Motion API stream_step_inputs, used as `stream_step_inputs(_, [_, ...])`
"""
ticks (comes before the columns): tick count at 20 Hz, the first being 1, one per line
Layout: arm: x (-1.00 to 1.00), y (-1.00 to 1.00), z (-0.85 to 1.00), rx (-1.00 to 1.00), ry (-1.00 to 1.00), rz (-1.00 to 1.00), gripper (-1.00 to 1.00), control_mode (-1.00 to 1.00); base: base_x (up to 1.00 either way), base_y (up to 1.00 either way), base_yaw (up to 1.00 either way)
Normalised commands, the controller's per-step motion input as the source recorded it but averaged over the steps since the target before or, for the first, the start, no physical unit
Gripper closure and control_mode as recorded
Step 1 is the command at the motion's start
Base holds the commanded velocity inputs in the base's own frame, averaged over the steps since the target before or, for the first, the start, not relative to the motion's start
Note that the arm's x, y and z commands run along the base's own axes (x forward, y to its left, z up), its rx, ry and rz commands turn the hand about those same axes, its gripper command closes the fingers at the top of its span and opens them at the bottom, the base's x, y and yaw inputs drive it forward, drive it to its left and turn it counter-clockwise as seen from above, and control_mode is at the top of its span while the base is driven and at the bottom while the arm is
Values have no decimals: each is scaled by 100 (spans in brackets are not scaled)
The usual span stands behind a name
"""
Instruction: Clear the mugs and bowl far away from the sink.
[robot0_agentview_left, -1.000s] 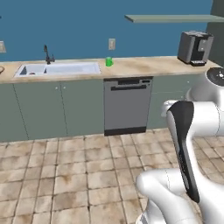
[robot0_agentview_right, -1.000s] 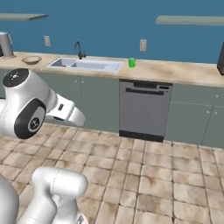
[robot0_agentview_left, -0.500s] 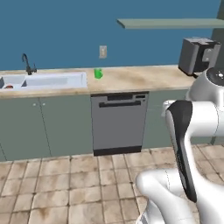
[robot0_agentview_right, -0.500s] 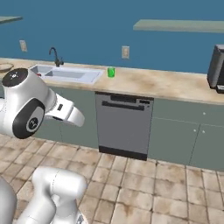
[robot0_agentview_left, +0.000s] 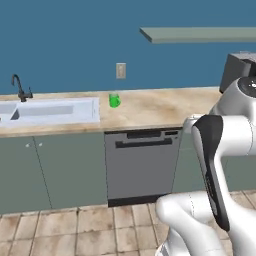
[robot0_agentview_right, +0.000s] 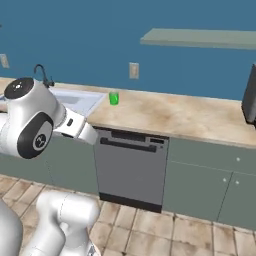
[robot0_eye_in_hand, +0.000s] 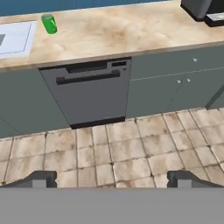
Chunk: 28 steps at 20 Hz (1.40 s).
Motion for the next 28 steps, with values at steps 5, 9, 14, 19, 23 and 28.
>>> stream_step_inputs(5, [0, 0, 0, 0, 0, 0, -100, 100, 100, 0, 10])
stream_step_inputs(9, [0, 0, 0, 0, 0, 0, -100, 100, 96, 7, 5])
stream_step_inputs(14, [0, 0, 0, 0, 0, 0, -100, 100, 50, 13, 7])
stream_step_inputs(19, [0, 0, 0, 0, 0, 0, -100, 100, 12, 26, 9])
stream_step_inputs(23, [0, 0, 0, 0, 0, 0, -100, 100, 7, 31, 20])
stream_step_inputs(28, [0, 0, 0, 0, 0, 0, -100, 100, 65, 7, 35])
